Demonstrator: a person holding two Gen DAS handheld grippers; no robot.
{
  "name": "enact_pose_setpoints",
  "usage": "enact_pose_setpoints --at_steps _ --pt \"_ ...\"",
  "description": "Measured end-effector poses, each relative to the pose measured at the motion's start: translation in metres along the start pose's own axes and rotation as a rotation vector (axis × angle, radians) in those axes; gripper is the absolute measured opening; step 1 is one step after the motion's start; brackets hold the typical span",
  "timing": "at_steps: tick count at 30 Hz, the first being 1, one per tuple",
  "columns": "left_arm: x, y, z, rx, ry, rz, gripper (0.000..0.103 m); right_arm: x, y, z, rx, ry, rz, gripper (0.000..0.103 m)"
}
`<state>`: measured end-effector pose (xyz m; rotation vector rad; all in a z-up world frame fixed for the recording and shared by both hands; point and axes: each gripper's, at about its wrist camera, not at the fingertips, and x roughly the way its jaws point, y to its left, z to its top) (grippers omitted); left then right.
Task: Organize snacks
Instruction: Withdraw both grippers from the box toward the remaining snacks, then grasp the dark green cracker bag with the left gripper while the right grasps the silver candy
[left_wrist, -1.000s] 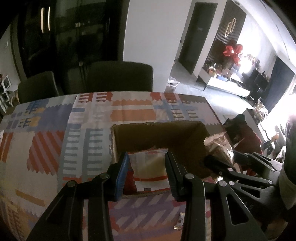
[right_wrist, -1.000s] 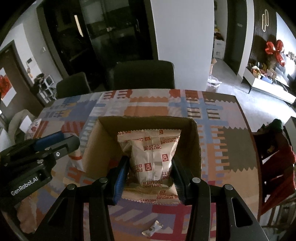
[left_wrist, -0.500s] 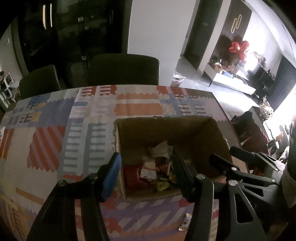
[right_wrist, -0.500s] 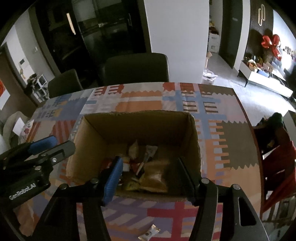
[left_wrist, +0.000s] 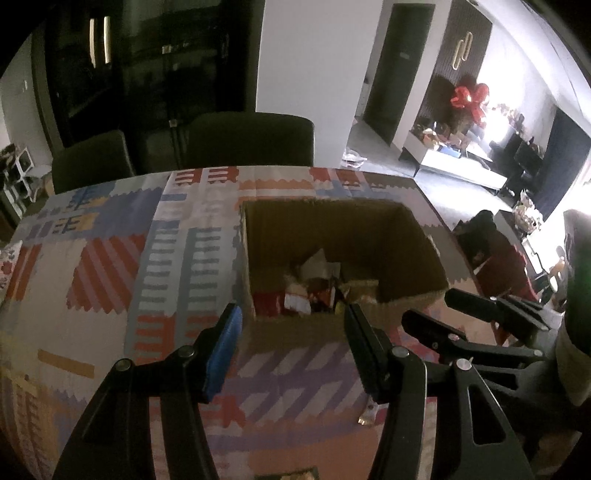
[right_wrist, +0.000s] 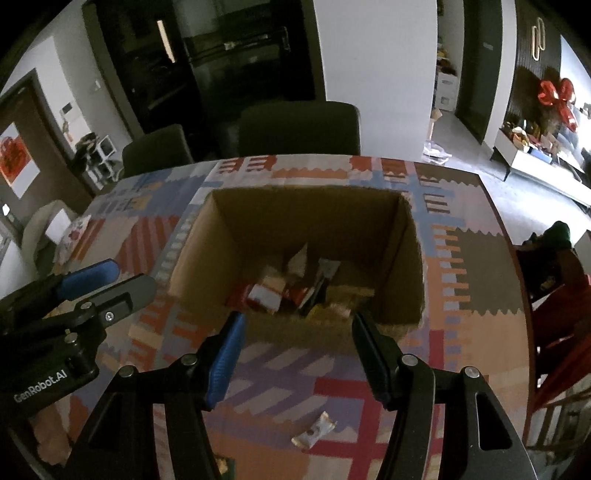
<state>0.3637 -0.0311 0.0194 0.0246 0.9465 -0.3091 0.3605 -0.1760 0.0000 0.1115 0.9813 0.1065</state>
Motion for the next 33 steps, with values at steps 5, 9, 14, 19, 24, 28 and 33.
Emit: enact_pose_setpoints --at_steps 5,9,14,19,24,28,33 --pt "-0.008 0.000 -0.029 0.012 0.014 0.010 0.056 -0.004 0.007 -0.024 -0.009 0.025 0.005 0.061" --pt "-0.007 -0.002 -0.055 0.060 0.042 0.020 0.056 -0.002 0.013 -0.052 -0.032 0.067 0.000 0.061" --pt "-0.004 -0.006 -0.085 0.112 0.093 0.028 0.057 0.003 0.018 -0.083 -0.048 0.126 0.000 0.061" --pt "0.001 -0.008 -0.109 0.152 0.141 0.019 0.057 0.009 0.019 -0.110 -0.034 0.183 -0.015 0.061" --pt "0.006 -0.011 -0.135 0.231 0.185 0.009 0.058 0.018 0.022 -0.133 -0.009 0.237 -0.020 0.061" --pt "0.015 -0.013 -0.159 0.311 0.236 -0.001 0.058 0.031 0.025 -0.157 0.014 0.320 -0.010 0.061" --pt "0.026 -0.013 -0.183 0.374 0.303 -0.023 0.062 0.042 0.034 -0.182 -0.001 0.396 -0.008 0.061"
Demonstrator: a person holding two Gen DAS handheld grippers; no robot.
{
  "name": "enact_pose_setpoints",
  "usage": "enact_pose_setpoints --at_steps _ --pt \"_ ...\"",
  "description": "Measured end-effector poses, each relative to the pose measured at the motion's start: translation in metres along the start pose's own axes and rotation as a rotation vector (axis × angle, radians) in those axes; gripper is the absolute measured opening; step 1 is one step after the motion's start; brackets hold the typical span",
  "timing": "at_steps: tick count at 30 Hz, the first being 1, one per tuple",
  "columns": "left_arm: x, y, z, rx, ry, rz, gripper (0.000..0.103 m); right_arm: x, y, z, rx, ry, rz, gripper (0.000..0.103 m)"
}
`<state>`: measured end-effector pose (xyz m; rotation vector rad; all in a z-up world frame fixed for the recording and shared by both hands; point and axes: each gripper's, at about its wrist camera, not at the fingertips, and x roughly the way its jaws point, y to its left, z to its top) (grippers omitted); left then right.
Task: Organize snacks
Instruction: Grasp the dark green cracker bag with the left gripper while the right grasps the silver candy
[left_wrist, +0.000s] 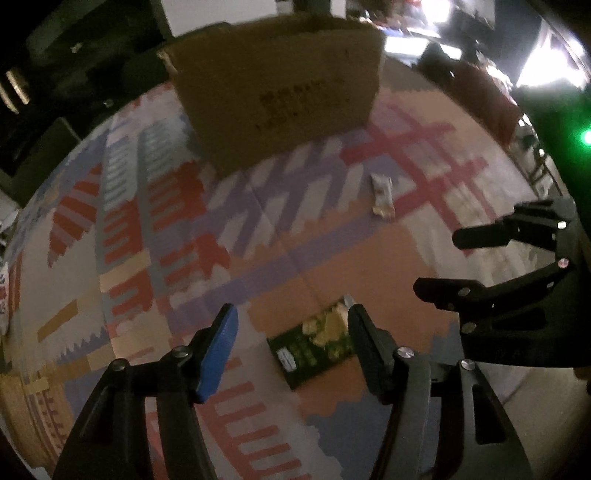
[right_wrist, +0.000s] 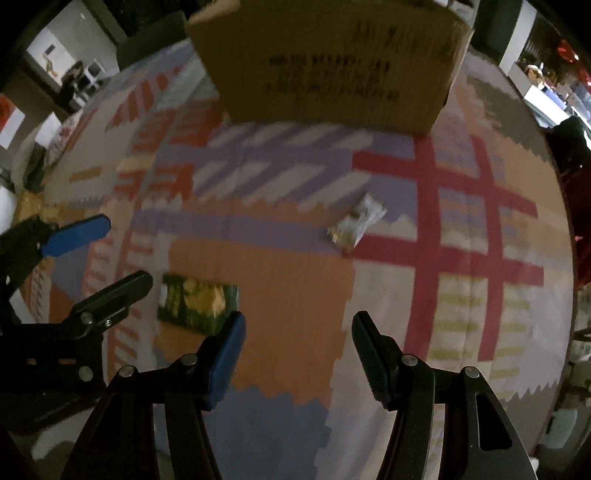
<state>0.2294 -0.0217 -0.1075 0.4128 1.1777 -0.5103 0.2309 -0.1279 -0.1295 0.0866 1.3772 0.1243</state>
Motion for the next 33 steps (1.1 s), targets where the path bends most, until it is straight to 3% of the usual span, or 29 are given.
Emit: enact_pose_setpoints --at_steps 2,9,18,33 --pt "0.007 -0.002 -0.005 0.021 0.022 -0.018 0.068 0.006 0.002 -0.004 0.001 0.025 0.005 0.061" --pt "0.034 -0.009 -0.017 0.097 0.115 -0.067 0.068 0.027 0.002 -0.012 0.049 0.105 0.014 0.061" --pt "0.064 -0.018 -0.025 0.168 0.193 -0.078 0.071 0.045 0.004 -0.023 0.085 0.175 0.020 0.061" --pt "0.085 -0.027 -0.016 0.195 0.162 -0.048 0.075 0.054 0.005 -0.029 0.139 0.196 0.013 0.061"
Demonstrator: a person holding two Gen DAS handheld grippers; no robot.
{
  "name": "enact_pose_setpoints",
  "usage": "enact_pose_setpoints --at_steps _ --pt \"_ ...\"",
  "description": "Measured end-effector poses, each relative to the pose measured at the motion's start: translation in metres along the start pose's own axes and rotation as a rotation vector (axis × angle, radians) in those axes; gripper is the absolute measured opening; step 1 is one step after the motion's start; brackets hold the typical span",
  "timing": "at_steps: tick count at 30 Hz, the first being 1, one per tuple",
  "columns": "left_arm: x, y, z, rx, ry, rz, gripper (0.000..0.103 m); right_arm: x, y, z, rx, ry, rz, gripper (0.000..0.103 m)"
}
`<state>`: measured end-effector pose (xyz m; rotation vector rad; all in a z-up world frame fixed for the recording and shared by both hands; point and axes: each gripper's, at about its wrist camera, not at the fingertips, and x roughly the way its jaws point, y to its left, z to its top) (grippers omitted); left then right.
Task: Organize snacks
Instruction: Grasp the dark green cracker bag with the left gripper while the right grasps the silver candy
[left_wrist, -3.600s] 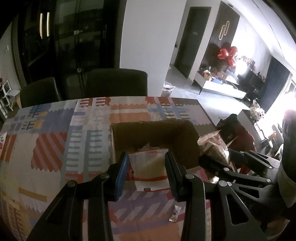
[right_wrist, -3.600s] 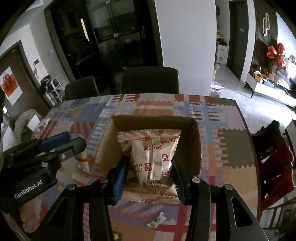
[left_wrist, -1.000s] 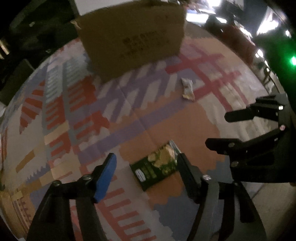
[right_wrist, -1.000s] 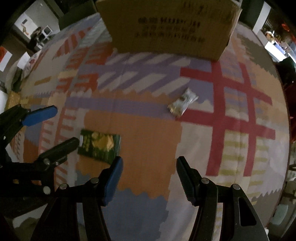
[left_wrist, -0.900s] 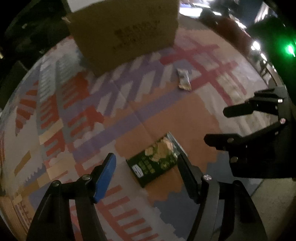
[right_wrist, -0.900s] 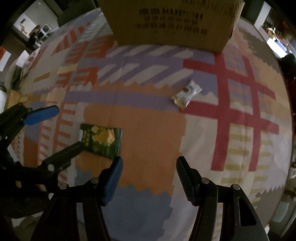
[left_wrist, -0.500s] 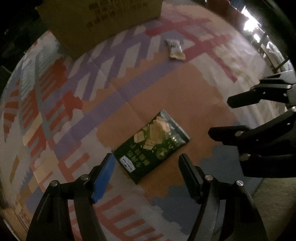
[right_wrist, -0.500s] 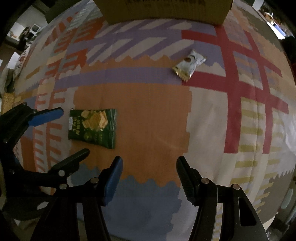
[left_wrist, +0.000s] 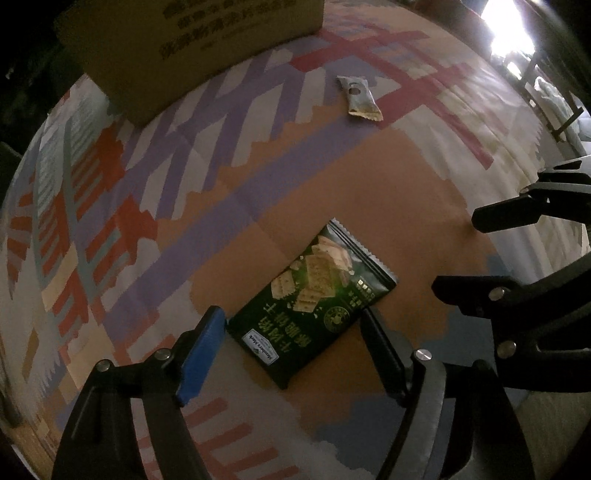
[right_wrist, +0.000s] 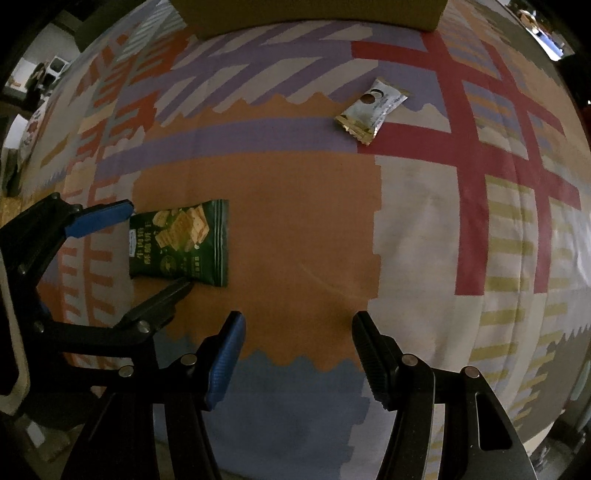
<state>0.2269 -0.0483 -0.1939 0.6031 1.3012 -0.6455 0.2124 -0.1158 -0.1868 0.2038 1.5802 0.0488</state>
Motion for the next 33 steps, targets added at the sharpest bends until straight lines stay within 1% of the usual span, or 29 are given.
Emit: enact_pose_setpoints --at_steps 3,4,8,9,11,13,17,18,19,20,22,27,29,33 --pt "0.001 0.000 0.004 -0.007 -0.015 -0.004 0.075 0.000 -0.002 -0.002 0.020 -0.007 -0.003 0.061" --pt "0.000 -0.001 0.004 -0.008 -0.019 -0.006 0.076 -0.001 -0.006 0.002 0.025 -0.008 -0.003 0.061" --pt "-0.001 0.000 0.009 0.008 -0.019 -0.012 0.076 0.000 -0.014 0.001 0.043 -0.006 -0.009 0.061" --pt "-0.001 0.001 0.011 0.010 -0.017 -0.015 0.077 0.001 -0.014 0.001 0.044 -0.005 -0.015 0.061" --pt "0.000 0.001 0.016 0.033 -0.009 -0.015 0.080 0.001 -0.016 -0.001 0.046 -0.004 -0.021 0.061" --pt "0.001 0.003 0.024 0.055 -0.009 -0.004 0.080 0.001 -0.016 -0.002 0.044 -0.004 -0.022 0.061" --pt "0.006 -0.001 0.035 0.080 -0.004 -0.008 0.079 0.001 -0.019 -0.005 0.054 -0.008 -0.013 0.061" --pt "0.007 -0.001 0.035 0.075 -0.005 -0.012 0.075 0.001 -0.020 -0.005 0.058 -0.010 -0.012 0.061" --pt "0.006 0.001 0.036 0.064 -0.011 -0.028 0.072 0.001 -0.026 -0.003 0.061 -0.013 -0.011 0.061" --pt "0.006 0.002 0.036 0.047 -0.014 -0.055 0.065 0.002 -0.023 0.003 0.064 -0.014 -0.010 0.061" --pt "0.003 0.001 0.035 0.027 -0.031 -0.046 0.055 0.000 -0.030 0.002 0.074 -0.018 0.001 0.061" --pt "-0.002 0.000 0.030 -0.045 -0.058 -0.047 0.051 -0.001 -0.036 0.006 0.079 -0.025 0.004 0.061" --pt "-0.009 0.013 0.015 -0.085 -0.066 -0.061 0.051 -0.003 -0.038 0.008 0.089 -0.036 0.013 0.061" --pt "-0.023 0.032 0.008 -0.207 -0.105 -0.067 0.051 -0.012 -0.050 0.016 0.119 -0.080 0.031 0.061"
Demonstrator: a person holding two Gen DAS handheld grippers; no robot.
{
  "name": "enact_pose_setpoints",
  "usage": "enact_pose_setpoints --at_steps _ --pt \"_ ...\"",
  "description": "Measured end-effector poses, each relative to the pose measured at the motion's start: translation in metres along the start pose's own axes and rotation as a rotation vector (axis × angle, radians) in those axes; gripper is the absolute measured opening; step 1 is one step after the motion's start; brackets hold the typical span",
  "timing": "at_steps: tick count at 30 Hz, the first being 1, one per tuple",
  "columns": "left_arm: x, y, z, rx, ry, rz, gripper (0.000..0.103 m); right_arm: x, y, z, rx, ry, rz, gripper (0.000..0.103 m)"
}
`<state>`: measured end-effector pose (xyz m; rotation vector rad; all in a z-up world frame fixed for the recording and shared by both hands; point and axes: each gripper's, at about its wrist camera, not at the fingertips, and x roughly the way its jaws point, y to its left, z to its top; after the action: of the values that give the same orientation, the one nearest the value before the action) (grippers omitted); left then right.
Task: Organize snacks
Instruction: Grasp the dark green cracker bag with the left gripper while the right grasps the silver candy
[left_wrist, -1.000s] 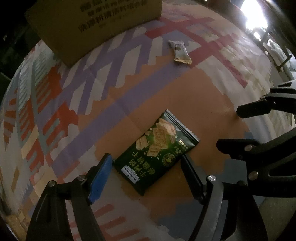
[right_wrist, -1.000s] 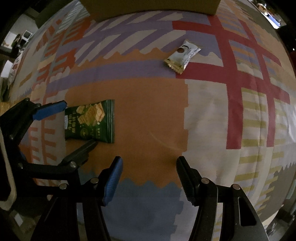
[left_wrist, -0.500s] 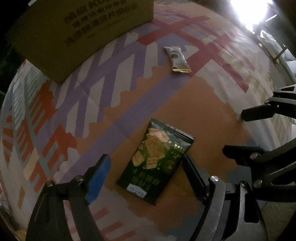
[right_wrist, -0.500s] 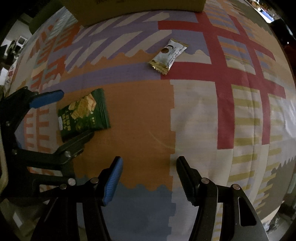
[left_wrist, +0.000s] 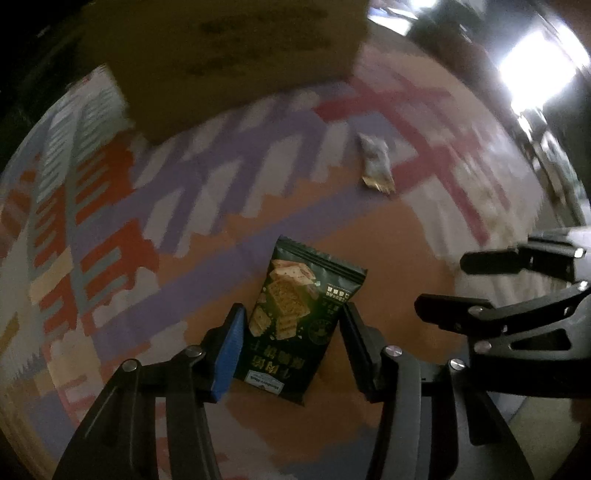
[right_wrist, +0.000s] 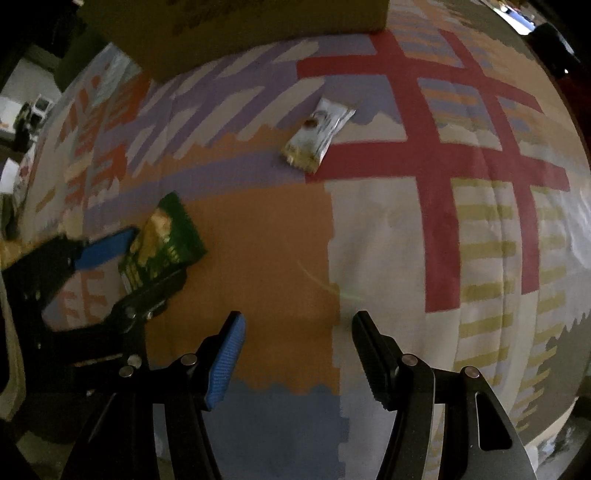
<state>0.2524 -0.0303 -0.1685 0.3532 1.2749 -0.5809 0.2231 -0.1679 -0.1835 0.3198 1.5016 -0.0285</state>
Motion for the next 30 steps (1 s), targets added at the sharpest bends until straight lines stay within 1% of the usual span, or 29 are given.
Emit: enact_pose_setpoints --at_steps 3,5,7,10,11,14,17,18,19,20,23,24,25,27,29,30 --pt "-0.005 0.017 0.010 -0.099 -0.030 0.001 0.051 -0.007 -0.008 0.015 0.024 -0.053 0.001 0.061" --pt "-0.008 0.027 0.017 -0.143 -0.046 -0.002 0.051 -0.012 -0.014 0.026 0.051 -0.090 0.009 0.061" --pt "-0.016 0.027 0.021 -0.158 -0.061 0.004 0.051 -0.018 -0.022 0.037 0.076 -0.133 0.013 0.061" --pt "-0.017 0.027 0.034 -0.169 -0.083 0.030 0.051 -0.020 -0.028 0.051 0.089 -0.169 0.007 0.059" --pt "-0.017 0.027 0.038 -0.178 -0.086 0.031 0.051 -0.019 -0.028 0.058 0.091 -0.172 0.009 0.056" --pt "-0.019 0.023 0.046 -0.211 -0.098 0.029 0.051 -0.019 -0.031 0.074 0.107 -0.180 0.030 0.052" --pt "-0.012 0.022 0.061 -0.239 -0.104 0.030 0.051 -0.017 -0.033 0.086 0.114 -0.191 0.049 0.050" --pt "-0.011 0.023 0.064 -0.253 -0.106 0.028 0.051 -0.018 -0.035 0.087 0.117 -0.189 0.049 0.048" --pt "-0.010 0.024 0.066 -0.263 -0.106 0.028 0.051 -0.018 -0.035 0.089 0.124 -0.185 0.061 0.045" --pt "-0.010 0.026 0.067 -0.272 -0.105 0.027 0.051 -0.017 -0.036 0.092 0.126 -0.180 0.071 0.044" --pt "-0.008 0.029 0.073 -0.294 -0.112 0.041 0.051 -0.013 -0.036 0.107 0.130 -0.174 0.042 0.044" --pt "-0.007 0.030 0.075 -0.303 -0.117 0.045 0.051 -0.011 -0.037 0.111 0.139 -0.169 0.048 0.044" --pt "-0.006 0.031 0.076 -0.311 -0.117 0.046 0.051 -0.006 -0.033 0.104 0.145 -0.164 0.054 0.042" --pt "-0.005 0.034 0.078 -0.331 -0.120 0.042 0.051 -0.006 -0.032 0.107 0.142 -0.169 0.047 0.041" --pt "-0.003 0.036 0.079 -0.355 -0.115 0.046 0.051 -0.005 -0.029 0.109 0.120 -0.165 0.040 0.036" --pt "-0.002 0.038 0.079 -0.371 -0.113 0.040 0.051 -0.005 -0.027 0.107 0.115 -0.161 0.031 0.035"
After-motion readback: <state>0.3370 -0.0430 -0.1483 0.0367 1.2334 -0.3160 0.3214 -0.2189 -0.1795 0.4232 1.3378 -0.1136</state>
